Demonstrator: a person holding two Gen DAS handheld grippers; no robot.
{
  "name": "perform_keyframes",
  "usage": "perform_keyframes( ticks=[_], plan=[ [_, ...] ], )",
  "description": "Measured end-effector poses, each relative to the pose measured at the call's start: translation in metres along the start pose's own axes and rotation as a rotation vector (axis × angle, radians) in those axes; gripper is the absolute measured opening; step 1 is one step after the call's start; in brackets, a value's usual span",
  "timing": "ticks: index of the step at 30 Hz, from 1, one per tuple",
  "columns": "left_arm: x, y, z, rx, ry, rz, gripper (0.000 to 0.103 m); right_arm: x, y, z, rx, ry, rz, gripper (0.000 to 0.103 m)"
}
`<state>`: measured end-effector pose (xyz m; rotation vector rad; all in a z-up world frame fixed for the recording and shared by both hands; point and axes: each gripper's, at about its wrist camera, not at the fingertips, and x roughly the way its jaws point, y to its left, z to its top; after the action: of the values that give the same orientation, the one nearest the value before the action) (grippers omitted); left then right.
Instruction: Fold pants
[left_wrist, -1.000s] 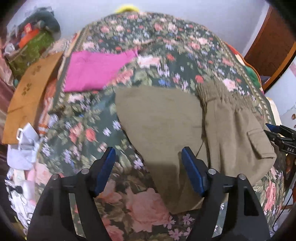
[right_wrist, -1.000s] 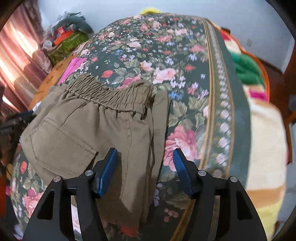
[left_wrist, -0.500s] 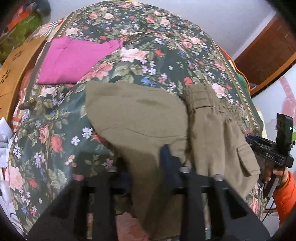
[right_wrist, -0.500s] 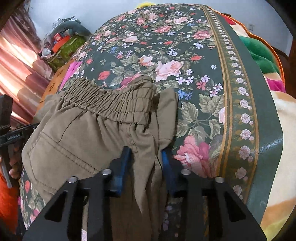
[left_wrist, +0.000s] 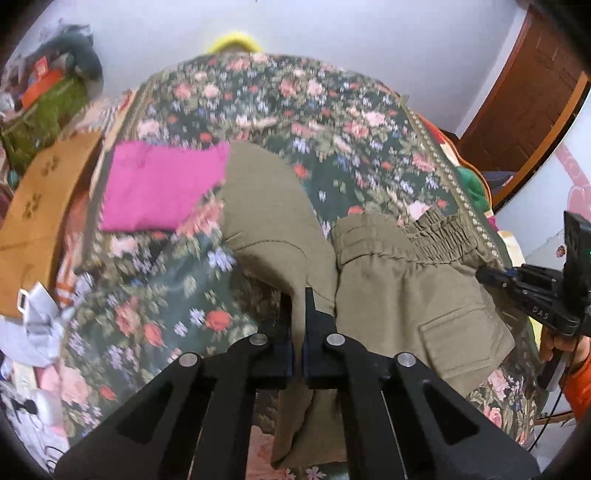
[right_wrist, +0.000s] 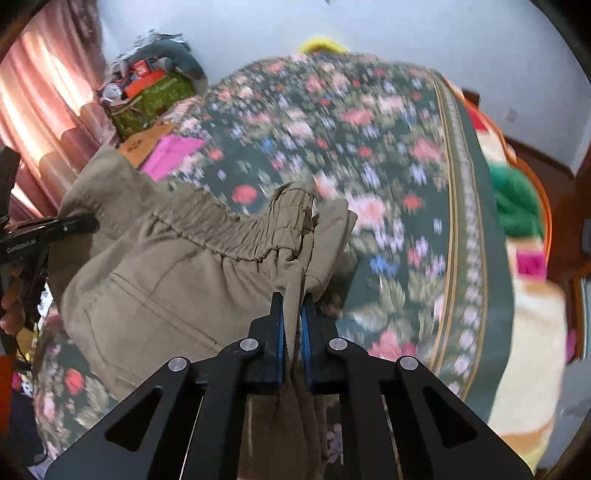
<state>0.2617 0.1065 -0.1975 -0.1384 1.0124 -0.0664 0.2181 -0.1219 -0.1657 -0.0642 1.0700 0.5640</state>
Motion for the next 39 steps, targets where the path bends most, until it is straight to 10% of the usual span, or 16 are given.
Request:
perform_keyframes(
  ticks=[19,39],
  plan=[
    [-0.072,0.078,0.11,-0.067,-0.263,0.191,0.003,-0.015,0.089,0.142,-0.148,-0.239,0.0,0.007],
    [0.095,0.215,0.158,-0.237,-0.125,0.295,0.003,0.147,0.125,0.201,-0.141,-0.143,-0.035,0.007]
  ],
)
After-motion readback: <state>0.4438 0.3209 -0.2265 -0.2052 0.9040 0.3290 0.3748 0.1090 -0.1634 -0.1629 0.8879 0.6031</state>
